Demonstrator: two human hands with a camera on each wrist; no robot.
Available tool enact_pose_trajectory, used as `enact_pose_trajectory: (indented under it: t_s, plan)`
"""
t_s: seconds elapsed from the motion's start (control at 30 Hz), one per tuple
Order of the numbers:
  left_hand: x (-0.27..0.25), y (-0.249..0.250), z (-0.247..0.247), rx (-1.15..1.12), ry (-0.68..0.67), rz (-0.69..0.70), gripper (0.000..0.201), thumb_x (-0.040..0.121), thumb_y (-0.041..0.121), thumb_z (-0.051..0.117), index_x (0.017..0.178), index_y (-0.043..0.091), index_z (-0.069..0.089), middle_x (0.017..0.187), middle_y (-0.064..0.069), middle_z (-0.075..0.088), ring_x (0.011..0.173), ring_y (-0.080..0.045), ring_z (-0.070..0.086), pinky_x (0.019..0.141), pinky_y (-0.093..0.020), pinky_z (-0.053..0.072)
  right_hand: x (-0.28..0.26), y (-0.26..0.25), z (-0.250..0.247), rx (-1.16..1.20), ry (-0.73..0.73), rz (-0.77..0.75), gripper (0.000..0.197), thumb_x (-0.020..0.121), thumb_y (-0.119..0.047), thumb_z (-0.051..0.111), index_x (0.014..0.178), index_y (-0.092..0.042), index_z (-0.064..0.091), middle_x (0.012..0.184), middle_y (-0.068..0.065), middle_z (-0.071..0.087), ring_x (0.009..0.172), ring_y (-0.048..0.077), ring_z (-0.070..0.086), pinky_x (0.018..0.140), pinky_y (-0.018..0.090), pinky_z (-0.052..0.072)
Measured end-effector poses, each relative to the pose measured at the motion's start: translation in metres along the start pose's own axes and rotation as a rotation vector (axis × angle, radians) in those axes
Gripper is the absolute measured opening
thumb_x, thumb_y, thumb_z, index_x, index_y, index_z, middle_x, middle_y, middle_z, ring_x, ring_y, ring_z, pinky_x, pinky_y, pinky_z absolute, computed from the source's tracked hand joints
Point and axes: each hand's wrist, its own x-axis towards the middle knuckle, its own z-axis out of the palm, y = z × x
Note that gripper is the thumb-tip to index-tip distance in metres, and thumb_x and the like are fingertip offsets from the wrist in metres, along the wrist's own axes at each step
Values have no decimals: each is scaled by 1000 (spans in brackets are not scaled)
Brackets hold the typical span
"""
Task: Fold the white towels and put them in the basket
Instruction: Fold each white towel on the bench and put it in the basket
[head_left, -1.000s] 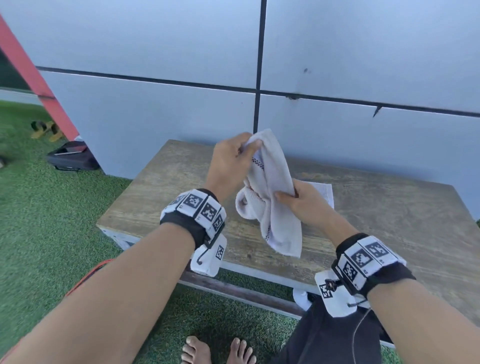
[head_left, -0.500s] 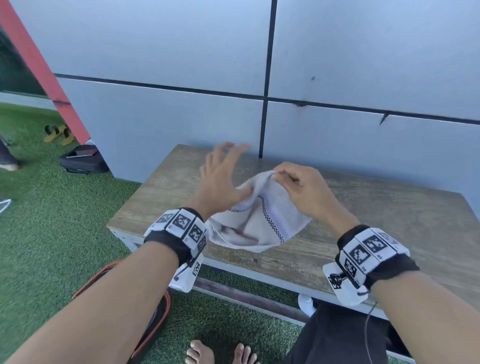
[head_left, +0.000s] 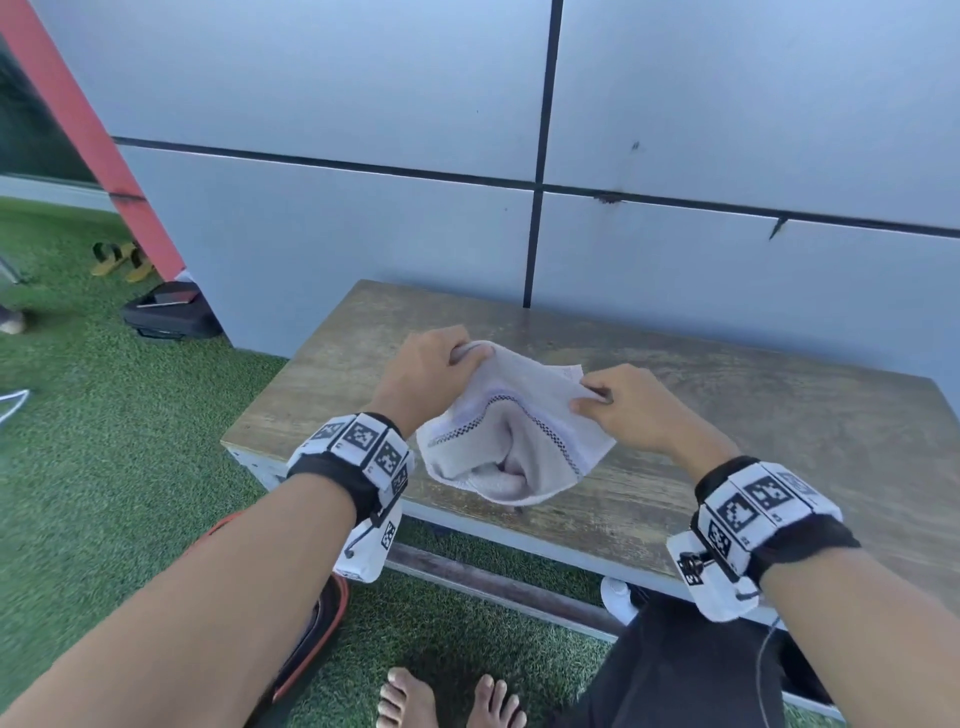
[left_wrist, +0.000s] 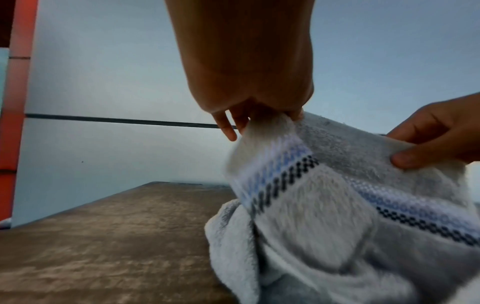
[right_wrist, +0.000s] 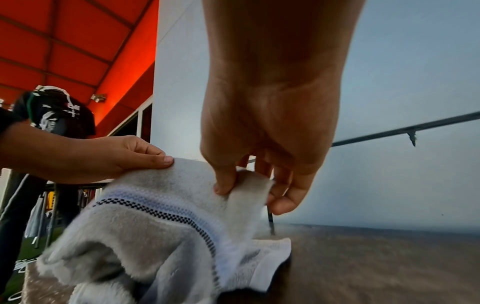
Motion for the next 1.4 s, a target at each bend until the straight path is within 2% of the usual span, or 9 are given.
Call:
enact_pose_trajectory:
  t_s: [0.27,0.4,0.5,0.63,0.7,0.8,1.0,1.27,1.4]
  plan:
    - [-20,-24,5,129,-347,-64,40,92,45,62,66,22,42,64,5,45,57,-11,39,54,-25,29,12,12,42,71,184,173,40,99,-26,52,63,-13,42,59,4,50,55,21,43,53,30,33]
    - [-33,-44,18,198,-480,-83,27,88,37,65,72,18,55,110,2,45,106,-14,40,89,-33,37,15,4,68,16,37,143,39,102,-26,45,64,-19,48,66,-1,51,60,17,46,52,26,31]
    - [-42,-48,33,186,-577,-100,30,86,34,63,72,9,57,101,2,46,105,-19,48,85,-34,41,13,4,96,-54,-43,170,39,100,-35,48,62,-28,44,95,1,55,89,25,54,76,35,48]
    - [-47,-33,42,124,-539,-26,43,81,47,52,57,13,41,75,-2,54,91,-15,57,69,-43,51,6,3,110,83,-78,5,31,100,-13,46,124,-19,63,130,-4,57,117,25,54,100,42,48]
    - [-44,-26,44,83,-548,-17,44,87,39,56,59,9,40,69,-12,50,69,-18,51,65,-43,48,4,4,105,139,-49,-12,31,100,-7,44,122,-10,66,121,-3,60,111,18,53,98,37,46]
    - [-39,-25,47,-95,-417,-28,41,94,28,58,67,-1,46,70,-20,51,64,-18,43,62,-32,35,2,12,97,191,226,40,32,102,-18,47,72,-16,56,80,2,60,84,17,52,69,29,39]
    - [-21,-14,27,-159,3,-52,30,101,32,52,78,13,52,55,8,40,47,-5,32,45,-17,27,-4,13,55,279,598,69,22,102,-24,51,81,-20,56,66,-7,55,59,10,45,52,16,31]
    - [-19,-24,34,58,-408,-160,26,87,23,56,67,15,42,77,-4,47,72,-16,39,66,-31,35,5,16,66,254,258,160,36,95,-13,50,62,-16,39,56,0,40,50,15,31,50,30,24]
    - [-28,-42,43,60,-531,-190,23,86,25,59,94,4,64,110,-10,55,98,-25,52,85,-36,42,9,2,83,151,140,128,34,94,-18,53,63,-3,46,61,14,50,54,16,36,54,31,29]
